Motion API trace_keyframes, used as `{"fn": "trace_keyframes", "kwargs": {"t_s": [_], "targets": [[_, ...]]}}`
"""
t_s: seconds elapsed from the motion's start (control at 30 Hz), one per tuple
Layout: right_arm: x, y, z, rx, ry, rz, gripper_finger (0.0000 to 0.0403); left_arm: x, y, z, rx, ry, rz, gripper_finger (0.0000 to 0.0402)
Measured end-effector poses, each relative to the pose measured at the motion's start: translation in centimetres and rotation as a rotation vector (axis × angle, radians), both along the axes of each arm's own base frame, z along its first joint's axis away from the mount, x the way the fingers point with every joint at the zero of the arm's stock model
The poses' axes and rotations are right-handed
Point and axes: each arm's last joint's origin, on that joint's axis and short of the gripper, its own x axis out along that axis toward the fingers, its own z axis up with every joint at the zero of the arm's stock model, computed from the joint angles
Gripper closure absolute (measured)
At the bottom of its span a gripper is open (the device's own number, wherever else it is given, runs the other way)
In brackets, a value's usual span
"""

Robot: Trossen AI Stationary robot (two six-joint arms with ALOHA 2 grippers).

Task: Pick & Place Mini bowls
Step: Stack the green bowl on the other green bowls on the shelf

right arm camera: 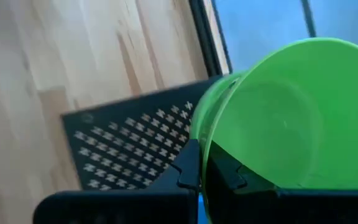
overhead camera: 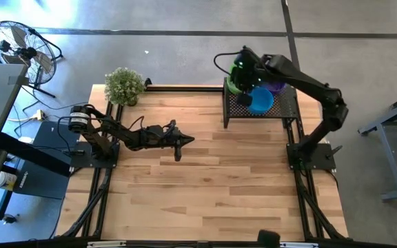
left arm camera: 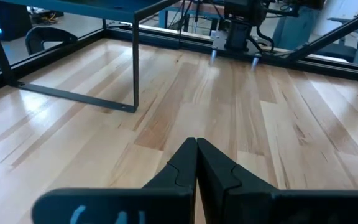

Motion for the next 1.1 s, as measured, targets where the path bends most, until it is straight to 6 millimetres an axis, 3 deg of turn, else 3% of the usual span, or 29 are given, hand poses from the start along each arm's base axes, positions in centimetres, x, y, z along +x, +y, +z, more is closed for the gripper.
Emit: {"fn": "trace_keyframes", "kwargs": {"t_s": [0.17, 0.33, 0.6, 0.93, 1.1], "targets": [[0.0, -2.3, -1.6, 0.035, 0.027, -0.015, 0.0401, 0.0, 0.0, 0.0, 0.000, 0.000, 0.000, 0.0401], [-0.2, -3.2, -2.0, 0.075, 0.013, -0.020, 0.0399, 0.0, 0.0, 0.0, 0.000, 0.000, 0.000, 0.0401], [-0.3, -3.4, -2.1, 0.100, -0.009, -0.015, 0.0401, 0.0, 0.0, 0.0, 0.000, 0.001, -0.001, 0.0401], [0.6, -4.1, -3.6, 0.120, 0.040, -0.025, 0.0393, 0.0, 0.0, 0.0, 0.000, 0.001, -0.001, 0.0401], [0.5, -4.1, -3.6, 0.119, 0.046, -0.021, 0.0360, 0.0, 0.0, 0.0, 0.000, 0.002, -0.002, 0.0401]]}}
